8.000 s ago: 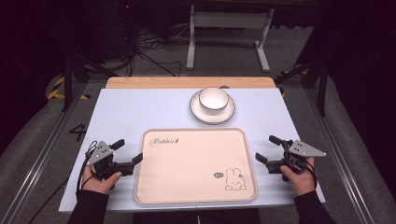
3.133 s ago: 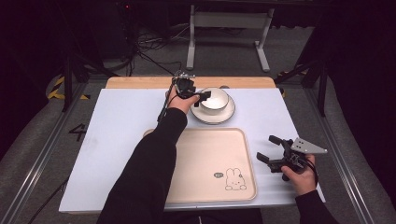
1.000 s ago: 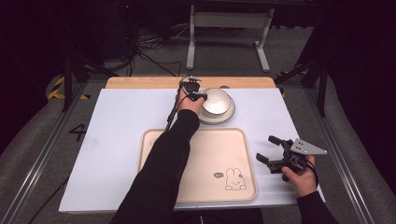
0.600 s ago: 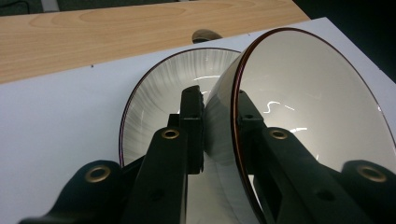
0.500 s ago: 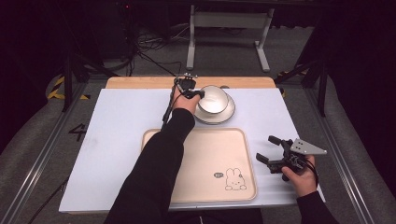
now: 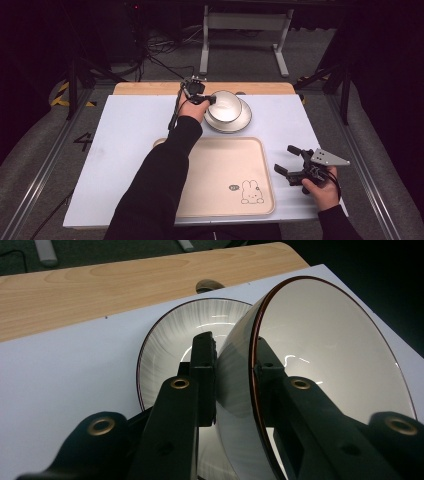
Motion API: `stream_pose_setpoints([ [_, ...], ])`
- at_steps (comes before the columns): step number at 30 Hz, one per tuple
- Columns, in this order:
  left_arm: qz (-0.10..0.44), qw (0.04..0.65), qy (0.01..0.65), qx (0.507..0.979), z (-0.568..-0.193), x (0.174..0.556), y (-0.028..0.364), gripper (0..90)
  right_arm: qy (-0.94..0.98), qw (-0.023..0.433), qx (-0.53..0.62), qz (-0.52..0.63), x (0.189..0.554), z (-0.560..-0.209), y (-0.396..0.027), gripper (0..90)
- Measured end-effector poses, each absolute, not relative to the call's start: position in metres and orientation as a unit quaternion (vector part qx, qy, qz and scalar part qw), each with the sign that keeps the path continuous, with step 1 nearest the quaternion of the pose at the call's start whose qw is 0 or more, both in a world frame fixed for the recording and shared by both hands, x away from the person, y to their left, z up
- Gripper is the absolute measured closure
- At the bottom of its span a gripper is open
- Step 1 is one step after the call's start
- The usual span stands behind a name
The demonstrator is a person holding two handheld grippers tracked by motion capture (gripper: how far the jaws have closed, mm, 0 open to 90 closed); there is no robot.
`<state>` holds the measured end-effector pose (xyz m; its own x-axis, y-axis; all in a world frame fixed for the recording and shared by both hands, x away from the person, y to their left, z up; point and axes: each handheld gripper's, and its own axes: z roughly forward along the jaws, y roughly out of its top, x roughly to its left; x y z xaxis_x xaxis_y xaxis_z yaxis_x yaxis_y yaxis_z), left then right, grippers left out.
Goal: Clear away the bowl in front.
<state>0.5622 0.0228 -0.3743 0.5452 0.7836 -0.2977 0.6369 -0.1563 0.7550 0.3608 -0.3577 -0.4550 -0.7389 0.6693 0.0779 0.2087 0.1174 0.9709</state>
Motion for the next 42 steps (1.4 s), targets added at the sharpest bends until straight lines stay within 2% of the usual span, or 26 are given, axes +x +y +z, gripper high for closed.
stream_pose_setpoints([
  [26, 0.042, 0.474, 0.419, 0.773, -0.351, 0.504, 0.071, 78.1, 0.724, 0.196, 0.302, 0.588, 0.361, -0.455, -0.357, 3.5],
  [42, 0.042, 0.477, 0.387, 0.788, -0.341, 0.468, 0.087, 78.5, 0.727, 0.197, 0.301, 0.585, 0.361, -0.455, -0.356, 3.5],
])
